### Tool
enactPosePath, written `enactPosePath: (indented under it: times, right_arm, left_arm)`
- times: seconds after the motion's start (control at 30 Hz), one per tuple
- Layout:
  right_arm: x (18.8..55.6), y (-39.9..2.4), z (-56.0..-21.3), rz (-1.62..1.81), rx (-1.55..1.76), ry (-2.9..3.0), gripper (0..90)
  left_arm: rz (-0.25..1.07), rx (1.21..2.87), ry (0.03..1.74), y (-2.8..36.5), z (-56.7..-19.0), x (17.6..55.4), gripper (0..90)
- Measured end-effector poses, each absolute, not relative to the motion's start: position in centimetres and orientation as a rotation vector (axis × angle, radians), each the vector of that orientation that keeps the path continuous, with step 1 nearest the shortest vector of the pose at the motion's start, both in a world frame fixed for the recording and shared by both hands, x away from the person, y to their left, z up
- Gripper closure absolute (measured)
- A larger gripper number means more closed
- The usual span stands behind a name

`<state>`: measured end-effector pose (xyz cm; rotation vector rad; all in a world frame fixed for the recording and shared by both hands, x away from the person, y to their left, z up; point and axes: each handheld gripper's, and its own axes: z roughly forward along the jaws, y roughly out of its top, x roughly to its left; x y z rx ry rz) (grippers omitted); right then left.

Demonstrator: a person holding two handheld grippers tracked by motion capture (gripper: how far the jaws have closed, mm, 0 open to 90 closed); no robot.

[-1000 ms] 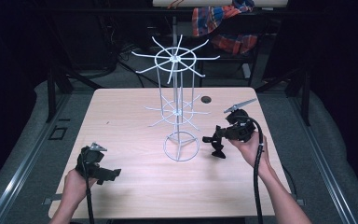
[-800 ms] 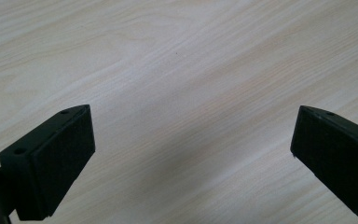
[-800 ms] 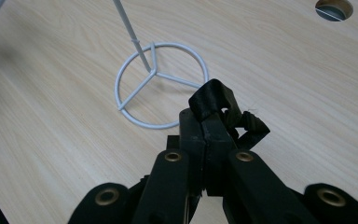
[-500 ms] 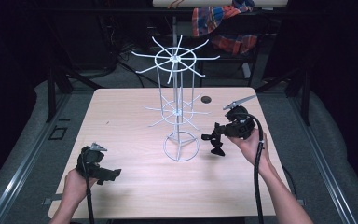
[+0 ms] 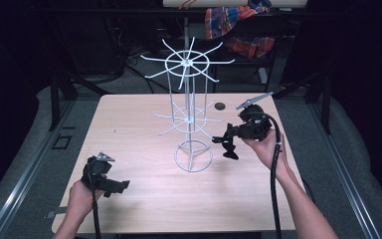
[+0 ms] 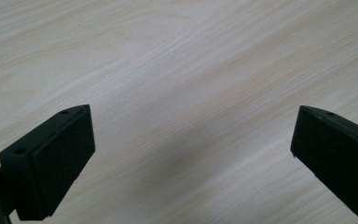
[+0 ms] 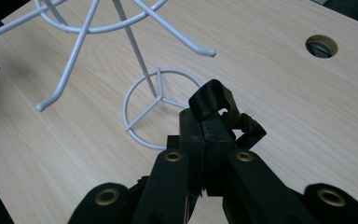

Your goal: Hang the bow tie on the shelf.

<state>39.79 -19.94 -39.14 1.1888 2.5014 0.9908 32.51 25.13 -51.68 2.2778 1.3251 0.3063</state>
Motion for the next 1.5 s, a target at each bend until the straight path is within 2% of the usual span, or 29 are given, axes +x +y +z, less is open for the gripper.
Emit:
enactPosePath:
  times: [1.5]
  right_arm:
    - [40.5, -20.0, -35.0, 1.053, 1.145, 2.444, 89.7]
  left_arm:
    - [0.314, 2.292, 1.306, 24.9, -51.6, 32.4, 0.0]
